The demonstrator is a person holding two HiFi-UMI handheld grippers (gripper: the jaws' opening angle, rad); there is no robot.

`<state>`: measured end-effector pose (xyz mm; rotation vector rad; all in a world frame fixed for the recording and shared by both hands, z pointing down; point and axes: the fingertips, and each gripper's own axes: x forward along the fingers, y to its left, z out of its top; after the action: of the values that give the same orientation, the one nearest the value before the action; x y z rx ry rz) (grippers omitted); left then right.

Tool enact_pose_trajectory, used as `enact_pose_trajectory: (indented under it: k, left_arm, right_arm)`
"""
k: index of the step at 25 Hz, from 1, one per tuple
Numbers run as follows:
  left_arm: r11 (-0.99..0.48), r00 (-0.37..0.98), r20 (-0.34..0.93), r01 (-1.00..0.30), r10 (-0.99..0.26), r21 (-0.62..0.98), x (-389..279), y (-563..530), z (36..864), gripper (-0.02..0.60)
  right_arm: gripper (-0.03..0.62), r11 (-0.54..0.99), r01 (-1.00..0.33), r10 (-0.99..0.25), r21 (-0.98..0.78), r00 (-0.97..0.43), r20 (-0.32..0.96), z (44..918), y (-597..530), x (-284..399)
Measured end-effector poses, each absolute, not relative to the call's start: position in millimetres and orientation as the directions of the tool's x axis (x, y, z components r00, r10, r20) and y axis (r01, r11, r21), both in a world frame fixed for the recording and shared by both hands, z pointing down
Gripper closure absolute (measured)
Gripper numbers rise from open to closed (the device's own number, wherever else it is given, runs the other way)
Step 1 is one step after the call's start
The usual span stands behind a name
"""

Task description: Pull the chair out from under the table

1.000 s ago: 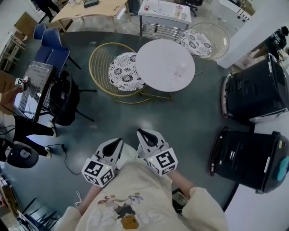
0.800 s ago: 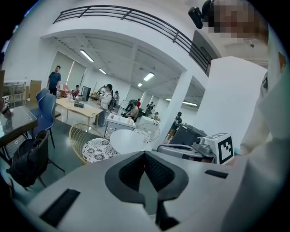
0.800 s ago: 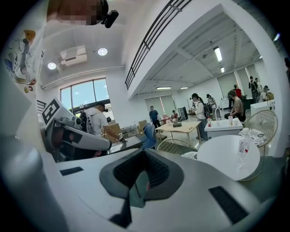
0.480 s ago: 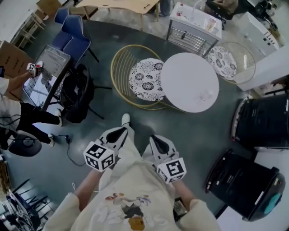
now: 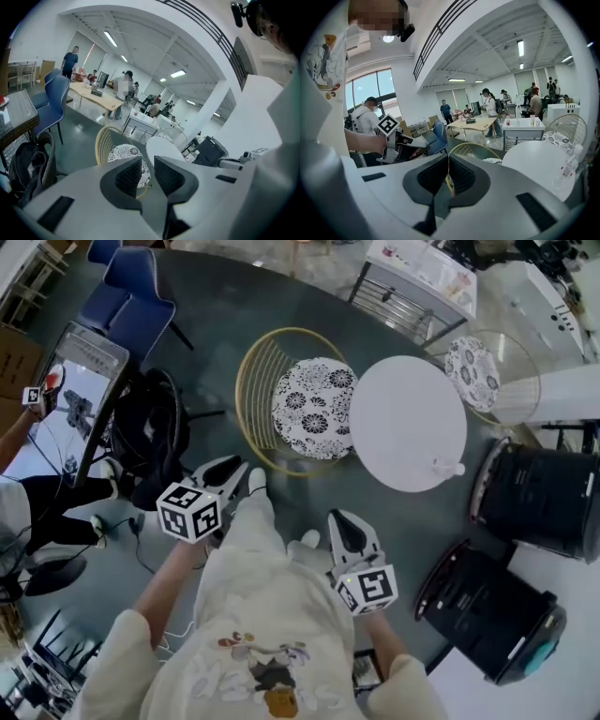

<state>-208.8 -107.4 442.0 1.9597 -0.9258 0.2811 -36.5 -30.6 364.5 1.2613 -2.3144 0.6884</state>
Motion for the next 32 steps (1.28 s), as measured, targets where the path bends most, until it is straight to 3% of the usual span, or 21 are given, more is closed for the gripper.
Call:
enact_pose_trajectory:
  k: [7,13,15,27,32]
  left_arm:
    - [-0.270,0.712,0.565,-0.690,-0.417,0.671,-232.3,-186.9,499.2,0.483]
    - [-0.303,0.705,0.593,-0.706,-0.389,0.640,-202.9,-173.7,539.3,0.467]
    - [-0.319,0.705,0.596,-0.708,-0.385,0.630,-191.3,-163.1,544.9,0.425]
    - [-0.279,0.589,0.678,-0.807,-0.439,0.520,-207.2,-197.0,629.3,0.416]
    - [-0.246,0.555,0.720,-0.831,-0.416,0.498,-217.0,-213.9,663.6,0.374]
  right_arm:
    - [0.585,0.419,-0.892,-0.645,-0.170,-0.424,0.635,405.1,-95.9,-61.1]
    - [0.585,0.435,-0.883,-0.707,-0.176,-0.456,0.541,444.0,-102.0,-52.8]
    - [0.585,0.442,-0.880,-0.723,-0.174,-0.464,0.512,455.8,-95.8,-46.1]
    - [0.585,0.436,-0.878,-0.715,-0.196,-0.470,0.518,497.4,-97.6,-55.2]
    - [0.585,0.439,-0.874,-0.716,-0.208,-0.480,0.507,498.6,-98.5,-60.8]
